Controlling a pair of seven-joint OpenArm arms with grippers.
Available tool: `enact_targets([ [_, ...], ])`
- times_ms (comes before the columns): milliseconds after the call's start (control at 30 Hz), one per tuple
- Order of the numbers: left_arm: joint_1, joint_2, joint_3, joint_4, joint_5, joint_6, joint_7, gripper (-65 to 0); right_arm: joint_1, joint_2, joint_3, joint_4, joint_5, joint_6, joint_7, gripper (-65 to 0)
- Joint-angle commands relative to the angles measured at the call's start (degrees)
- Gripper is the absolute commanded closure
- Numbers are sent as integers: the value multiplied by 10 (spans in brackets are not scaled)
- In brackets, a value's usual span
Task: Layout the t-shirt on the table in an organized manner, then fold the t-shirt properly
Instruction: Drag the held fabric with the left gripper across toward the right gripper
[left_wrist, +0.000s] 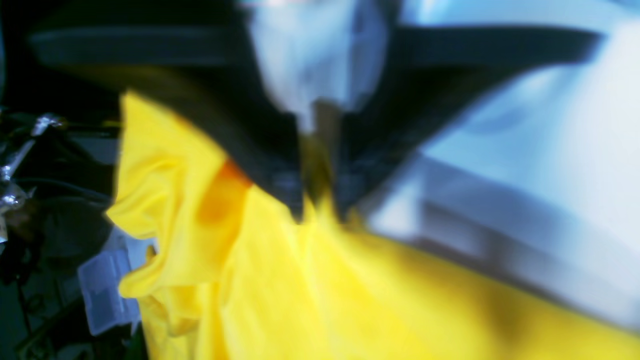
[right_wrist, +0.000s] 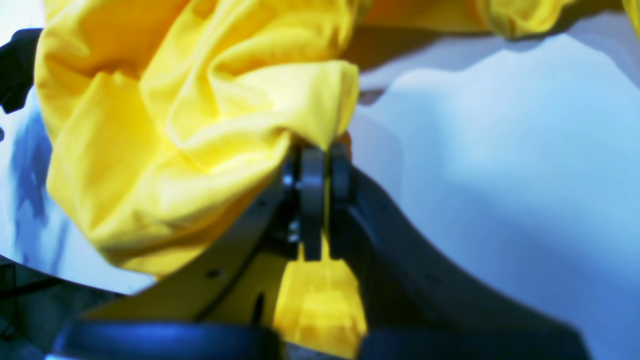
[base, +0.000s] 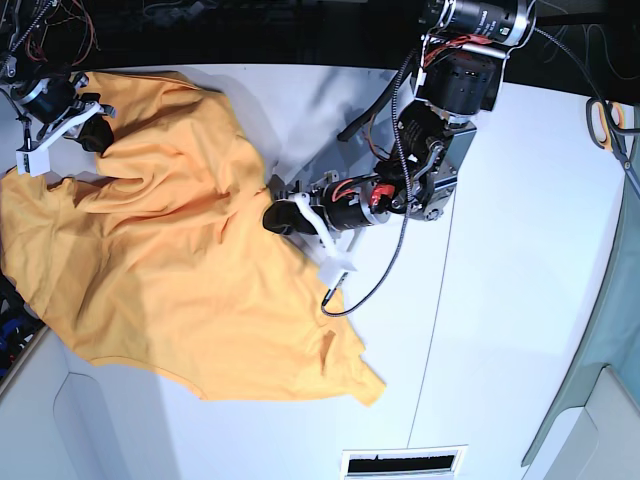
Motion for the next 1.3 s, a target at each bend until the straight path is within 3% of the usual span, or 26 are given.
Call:
enact_targets([
  [0, -14, 3, 0, 7, -5, -7, -9, 0, 3, 8, 3, 10, 11, 3, 7, 0],
  [200, -14, -35, 0, 43, 8, -7, 44, 0, 3, 8, 3, 10, 13, 3, 4, 0],
  [467, -8, -93, 1, 237, -29, -6, 146, 0, -2, -13, 3, 10, 89, 14, -63, 0],
  [567, -12, -90, 15, 264, -45, -4, 145, 0, -17, -30, 3, 11, 96, 16, -63, 0],
  [633, -20, -68, 46, 272, -49, -5, 143, 0, -30, -36, 3, 10, 98, 16, -61, 0],
  [733, -35, -16, 114, 272, 6, 3, 130, 0, -41, -37, 3, 11, 99, 17, -57, 0],
  [833, -39, 15, 170, 272, 100, 63, 110, 0, -43, -37, 3, 11, 99, 17, -59, 0],
  [900, -39, 22, 193, 272, 112, 86, 92, 0, -45, -37, 3, 11, 99, 17, -59, 0],
  [1033, -39, 58, 236, 252, 157, 86, 55, 0, -44, -37, 3, 11, 99, 17, -59, 0],
  [1200, -41, 61, 281, 156, 198, 92, -62, 0, -45, -37, 3, 10, 93, 18, -59, 0],
  [1267, -39, 61, 310, 113, 201, 111, -95, -116, -52, -37, 3, 10, 94, 18, -57, 0],
])
